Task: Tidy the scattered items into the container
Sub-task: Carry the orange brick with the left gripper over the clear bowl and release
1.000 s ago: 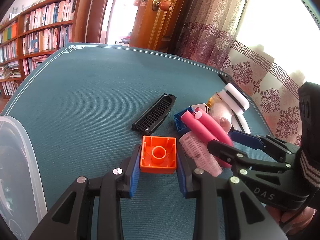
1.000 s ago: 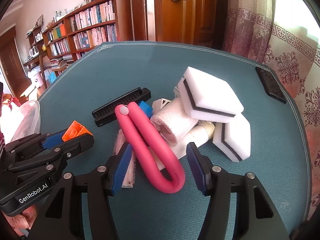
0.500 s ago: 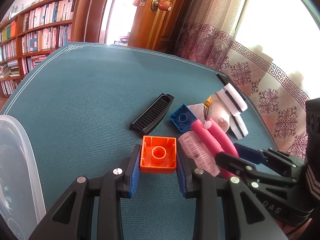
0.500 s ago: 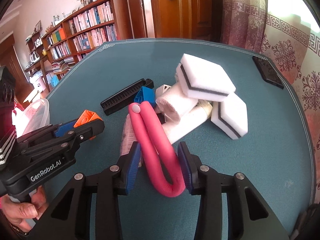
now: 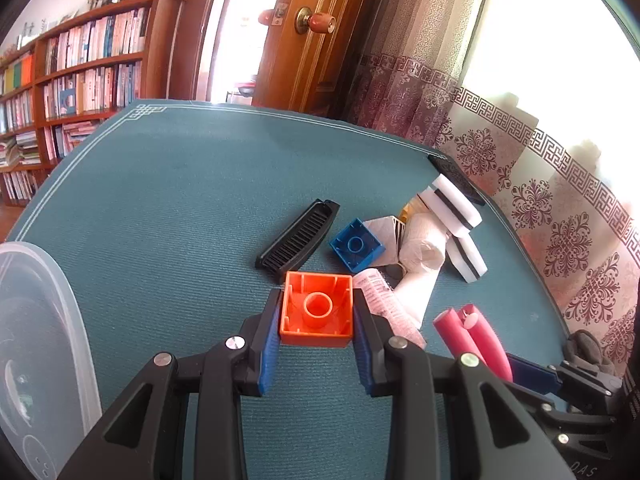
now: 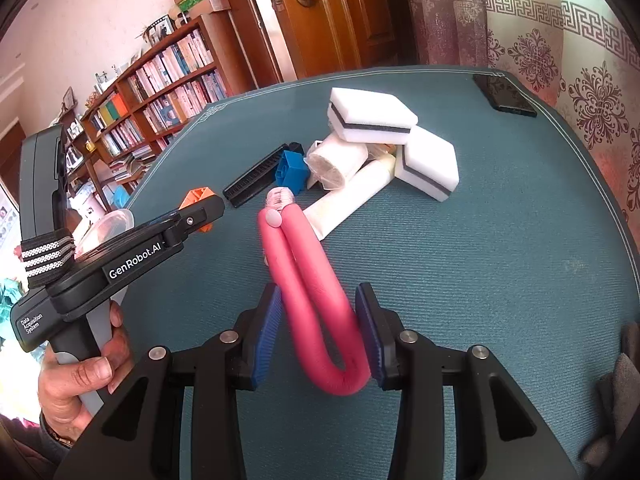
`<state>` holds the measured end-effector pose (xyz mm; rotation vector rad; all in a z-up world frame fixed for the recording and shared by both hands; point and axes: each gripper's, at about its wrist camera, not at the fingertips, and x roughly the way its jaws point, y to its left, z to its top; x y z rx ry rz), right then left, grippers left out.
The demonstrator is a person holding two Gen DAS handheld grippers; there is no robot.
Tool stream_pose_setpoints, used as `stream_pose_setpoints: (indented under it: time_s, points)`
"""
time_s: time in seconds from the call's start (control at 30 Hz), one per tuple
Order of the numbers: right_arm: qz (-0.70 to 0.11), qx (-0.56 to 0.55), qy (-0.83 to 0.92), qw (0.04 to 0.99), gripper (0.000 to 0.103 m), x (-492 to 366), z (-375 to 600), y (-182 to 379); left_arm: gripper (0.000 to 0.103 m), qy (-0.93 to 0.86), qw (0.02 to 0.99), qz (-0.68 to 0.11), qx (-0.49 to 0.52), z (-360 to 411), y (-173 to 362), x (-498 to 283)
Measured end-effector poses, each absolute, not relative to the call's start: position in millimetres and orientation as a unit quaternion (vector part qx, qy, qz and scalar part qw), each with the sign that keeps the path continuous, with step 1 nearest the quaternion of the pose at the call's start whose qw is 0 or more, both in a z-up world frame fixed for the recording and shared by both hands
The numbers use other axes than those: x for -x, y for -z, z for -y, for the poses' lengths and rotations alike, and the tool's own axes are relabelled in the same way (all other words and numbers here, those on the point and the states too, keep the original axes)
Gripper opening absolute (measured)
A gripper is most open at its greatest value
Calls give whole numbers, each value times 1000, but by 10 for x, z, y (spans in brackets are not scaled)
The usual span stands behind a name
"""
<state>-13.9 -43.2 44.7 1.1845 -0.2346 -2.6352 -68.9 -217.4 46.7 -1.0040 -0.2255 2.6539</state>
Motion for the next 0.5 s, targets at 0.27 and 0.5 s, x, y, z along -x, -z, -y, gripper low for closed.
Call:
stream_pose_setpoints:
  time_s: [0.27,0.5]
  points:
    - [86,-403,901,135,42,138,564,-464,36,-926,112,80,351,2357,-463,639]
    - [90,-400,899,151,42,141,683,-469,36,-932,93,76,342,2508,-560,550]
